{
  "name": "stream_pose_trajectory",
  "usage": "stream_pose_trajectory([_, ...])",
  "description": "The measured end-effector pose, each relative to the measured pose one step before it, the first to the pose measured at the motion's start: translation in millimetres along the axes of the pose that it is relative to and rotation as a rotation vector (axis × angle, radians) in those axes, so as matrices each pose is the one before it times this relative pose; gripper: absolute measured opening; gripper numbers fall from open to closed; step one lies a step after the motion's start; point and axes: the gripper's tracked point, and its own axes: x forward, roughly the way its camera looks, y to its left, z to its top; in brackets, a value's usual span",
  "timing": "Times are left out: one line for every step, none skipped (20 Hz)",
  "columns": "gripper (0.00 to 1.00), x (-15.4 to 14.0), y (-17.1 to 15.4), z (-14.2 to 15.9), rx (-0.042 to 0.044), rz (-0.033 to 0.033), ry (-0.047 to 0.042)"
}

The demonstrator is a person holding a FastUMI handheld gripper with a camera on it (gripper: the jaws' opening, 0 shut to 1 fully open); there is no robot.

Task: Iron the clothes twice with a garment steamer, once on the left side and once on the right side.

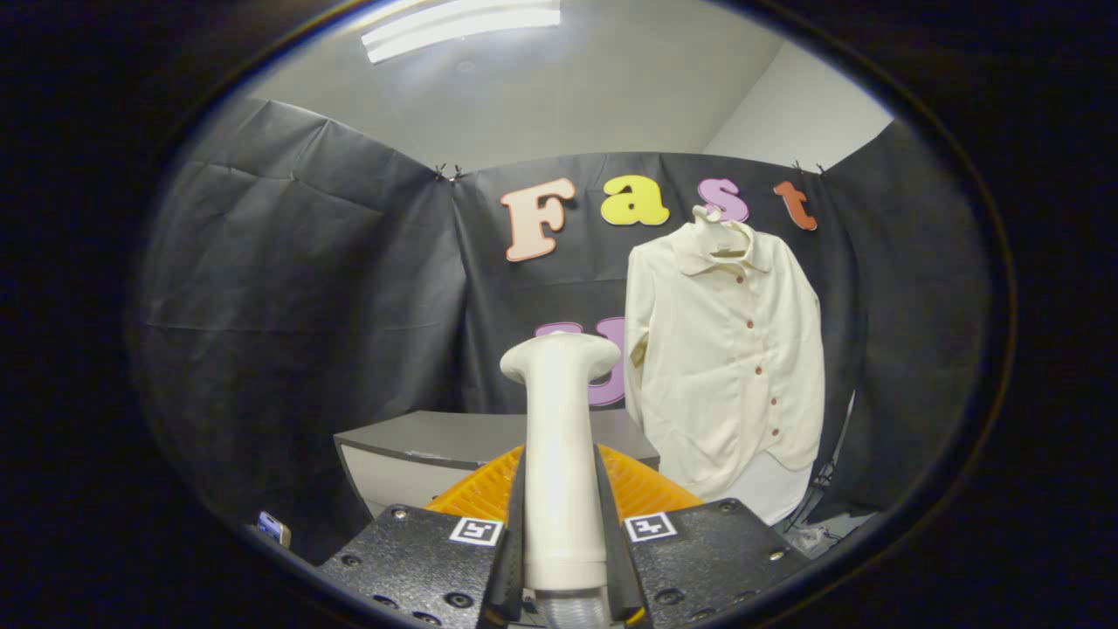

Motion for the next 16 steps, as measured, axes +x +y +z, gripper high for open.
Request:
stream_pose_trajectory([0.36, 0.31, -0.57, -0.36, 0.00436, -0.00287, 0.00127])
stream_pose_trajectory([0.36, 1.01, -0.86, 0.29, -0.00115, -0.00185, 0.00105])
stream_pose_trajectory([0.36, 0.84, -0.35, -0.96, -0.00074, -0.00351, 0.00212])
stream_pose_trajectory([0.36, 0.3, -0.25, -0.76, -0.00229, -0.00271, 0.00036])
stream_pose_trajectory([0.36, -0.03, 0.78, -0.37, -0.00267, 0.00065, 0.00145])
stream_pose_trajectory([0.36, 0.81, 1.01, -0.53, 0.00053, 0.00187, 0.00416])
stream_pose_trajectory([0.36, 0.51, 0.94, -1.02, -0.00068, 0.00156, 0.00117])
stream_pose_trajectory([0.36, 0.0, 0.74, 0.26, 0.00075, -0.00058, -0.00036])
stream_pose_trajectory([0.36, 0.24, 0.52, -0.29, -0.00168, 0.00001, 0.00104])
stream_pose_trajectory([0.36, 0.0, 0.06, -0.38, 0.00139, 0.00125, 0.0019])
stream_pose_trajectory([0.36, 0.18, 0.6, 0.02, 0.00105, 0.00008, 0.0])
stream_pose_trajectory([0.36, 0.2, -0.17, 0.97, -0.00154, -0.00043, -0.00228])
stream_pose_trajectory([0.36, 0.99, -0.62, 0.65, 0.0004, -0.00071, -0.00201])
stream_pose_trajectory([0.36, 2.11, -2.61, 1.53, 0.00127, -0.0024, -0.00239])
stream_pose_trajectory([0.36, 0.27, -2.44, 1.9, 0.00053, -0.0028, -0.00617])
stream_pose_trajectory([0.36, 2.58, -4.76, 3.22, -0.00093, -0.00603, -0.00965])
